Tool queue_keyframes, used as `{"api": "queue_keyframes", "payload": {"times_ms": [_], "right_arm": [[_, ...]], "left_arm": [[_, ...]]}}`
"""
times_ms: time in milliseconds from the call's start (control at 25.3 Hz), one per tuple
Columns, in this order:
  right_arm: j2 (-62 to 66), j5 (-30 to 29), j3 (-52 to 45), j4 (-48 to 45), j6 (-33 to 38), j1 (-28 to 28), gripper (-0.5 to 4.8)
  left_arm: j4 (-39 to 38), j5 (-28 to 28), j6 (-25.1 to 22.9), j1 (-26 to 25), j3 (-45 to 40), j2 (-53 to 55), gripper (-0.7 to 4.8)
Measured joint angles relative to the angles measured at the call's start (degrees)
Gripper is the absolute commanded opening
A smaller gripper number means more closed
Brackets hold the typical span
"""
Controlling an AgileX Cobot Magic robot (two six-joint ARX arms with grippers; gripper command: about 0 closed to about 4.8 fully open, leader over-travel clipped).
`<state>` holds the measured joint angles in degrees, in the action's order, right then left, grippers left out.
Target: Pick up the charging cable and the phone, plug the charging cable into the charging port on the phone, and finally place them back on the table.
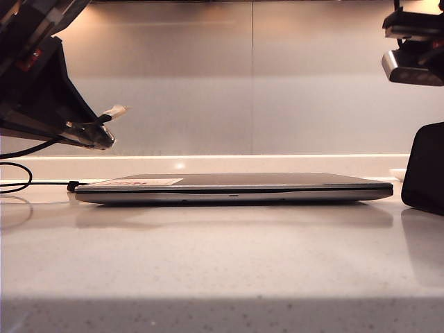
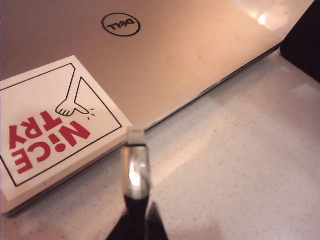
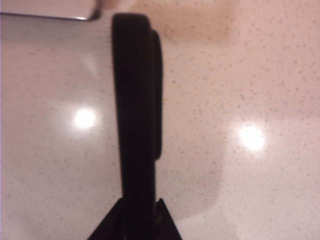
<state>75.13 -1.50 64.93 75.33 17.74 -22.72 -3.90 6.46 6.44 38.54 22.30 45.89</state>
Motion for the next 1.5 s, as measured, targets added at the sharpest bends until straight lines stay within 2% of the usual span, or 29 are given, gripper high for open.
{"api": "queue_keyframes", "payload": {"times_ms": [395,435,514,632,830,909,1106,1225,1264,1501], "right_arm": [[2.5,-1.4,-1.8,0.4,-1.3,0.0,0.91],[2.8,-2.0,-2.4,0.4,-1.4,0.0,0.70],[3.5,-3.1,-3.2,0.6,-1.9,0.0,-0.09],[3.6,-4.5,-3.1,1.0,-2.9,-0.1,-0.08],[3.3,-4.8,0.8,4.5,-3.0,0.0,-0.08],[2.2,-8.5,4.4,0.2,-3.8,0.0,-0.08],[1.2,-17.4,4.3,-12.0,-3.3,0.0,-0.08],[1.2,-21.8,2.5,-23.6,-0.6,0.0,-0.08],[1.3,-23.3,1.3,-29.3,1.4,0.0,-0.07],[2.0,-30.2,-2.8,-44.2,8.4,0.0,-0.07]], "left_arm": [[0.3,0.0,0.0,0.0,0.0,0.0,-0.06],[0.3,0.0,0.0,0.0,0.0,0.0,-0.06],[0.3,0.0,0.0,0.0,0.0,0.0,-0.06],[0.3,0.0,0.2,0.0,0.0,0.0,-0.06],[0.3,0.0,6.2,0.2,0.0,0.0,-0.06],[0.3,0.0,8.4,1.9,0.0,0.0,-0.06],[0.5,0.0,13.5,4.5,0.0,0.0,-0.06],[1.9,0.0,17.6,6.2,-0.1,0.0,-0.06],[5.0,0.0,19.7,7.2,-1.0,0.0,-0.06],[10.6,0.0,26.7,8.4,-2.9,0.0,-0.06]]}}
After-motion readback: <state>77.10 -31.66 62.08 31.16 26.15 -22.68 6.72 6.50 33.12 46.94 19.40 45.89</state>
